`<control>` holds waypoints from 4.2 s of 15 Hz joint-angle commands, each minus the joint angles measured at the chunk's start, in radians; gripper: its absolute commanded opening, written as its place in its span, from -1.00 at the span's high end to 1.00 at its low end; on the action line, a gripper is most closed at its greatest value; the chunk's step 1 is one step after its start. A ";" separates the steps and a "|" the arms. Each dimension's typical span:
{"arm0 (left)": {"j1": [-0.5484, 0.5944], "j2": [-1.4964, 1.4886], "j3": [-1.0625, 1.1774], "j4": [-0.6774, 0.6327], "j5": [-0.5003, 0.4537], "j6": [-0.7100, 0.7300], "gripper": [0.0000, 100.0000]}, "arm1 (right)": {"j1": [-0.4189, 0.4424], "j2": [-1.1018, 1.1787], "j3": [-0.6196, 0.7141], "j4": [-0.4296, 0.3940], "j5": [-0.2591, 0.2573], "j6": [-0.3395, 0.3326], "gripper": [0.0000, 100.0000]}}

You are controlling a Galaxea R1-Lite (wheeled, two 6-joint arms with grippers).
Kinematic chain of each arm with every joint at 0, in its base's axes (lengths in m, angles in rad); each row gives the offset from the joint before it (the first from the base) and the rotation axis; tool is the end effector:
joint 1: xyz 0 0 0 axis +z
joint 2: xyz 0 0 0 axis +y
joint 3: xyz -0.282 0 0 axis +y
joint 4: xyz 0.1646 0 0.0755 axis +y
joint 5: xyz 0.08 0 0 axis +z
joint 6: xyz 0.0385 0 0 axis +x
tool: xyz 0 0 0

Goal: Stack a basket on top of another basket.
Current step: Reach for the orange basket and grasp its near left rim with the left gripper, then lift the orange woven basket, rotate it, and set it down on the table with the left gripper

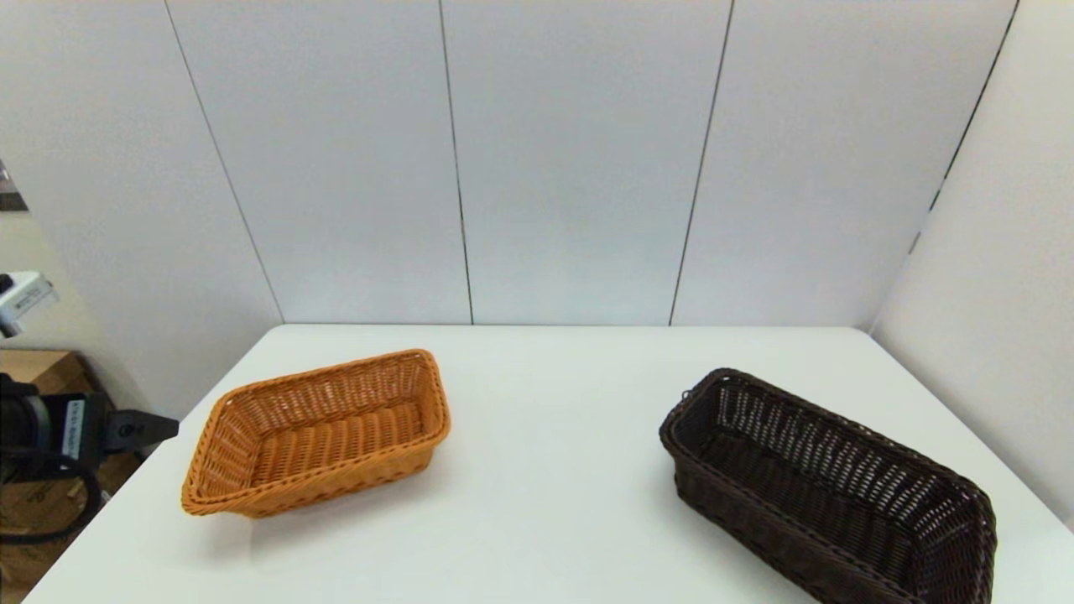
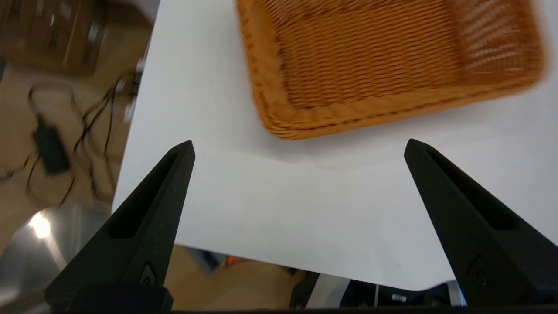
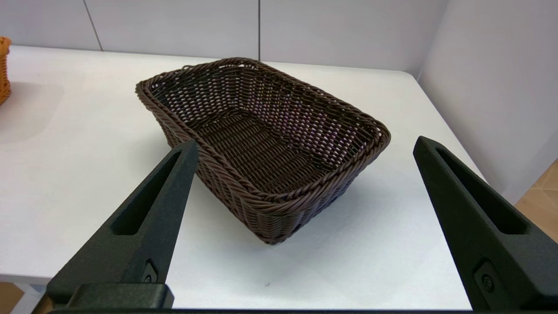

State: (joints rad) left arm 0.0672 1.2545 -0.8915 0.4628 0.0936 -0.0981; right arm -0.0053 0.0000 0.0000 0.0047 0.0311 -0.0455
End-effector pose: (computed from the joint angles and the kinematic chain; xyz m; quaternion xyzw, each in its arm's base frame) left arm 0.1726 0.0152 0.1932 -0.0395 0.3971 0.0931 0.9122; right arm 0.0011 0.0012 0.0749 -0.0227 0.0021 0.0129 0.9997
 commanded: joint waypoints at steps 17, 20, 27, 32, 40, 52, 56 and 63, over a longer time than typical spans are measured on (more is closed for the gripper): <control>0.140 0.638 -0.208 0.013 -0.110 -0.200 -1.00 | -0.001 0.002 0.002 0.000 0.001 0.000 -1.00; 0.151 0.681 -0.225 0.010 -0.109 -0.200 -1.00 | -0.001 0.002 0.002 0.000 0.001 0.000 -1.00; 0.174 0.810 -0.310 0.010 -0.110 -0.201 -1.00 | -0.001 0.000 0.000 0.000 0.001 0.000 -1.00; 0.174 0.892 -0.316 -0.036 -0.112 -0.201 -1.00 | 0.001 0.002 0.002 0.000 0.000 0.000 -1.00; 0.174 0.930 -0.316 -0.050 -0.121 -0.212 1.00 | 0.001 0.002 0.002 0.000 0.001 0.000 -1.00; 0.146 0.816 -0.297 -0.024 -0.206 -0.219 1.00 | -0.001 0.002 0.002 0.000 0.000 0.000 -1.00; 0.068 0.758 -0.294 0.020 -0.336 -0.213 1.00 | -0.001 0.002 0.002 0.000 0.001 0.000 -1.00; -0.165 0.773 -0.322 -0.058 -0.474 -0.313 1.00 | 0.001 0.002 0.002 0.000 0.000 0.000 -1.00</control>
State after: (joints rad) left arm -0.0500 2.0230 -1.2045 0.4400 -0.3751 -0.3751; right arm -0.0057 0.0000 0.0000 0.0047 0.0306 -0.0451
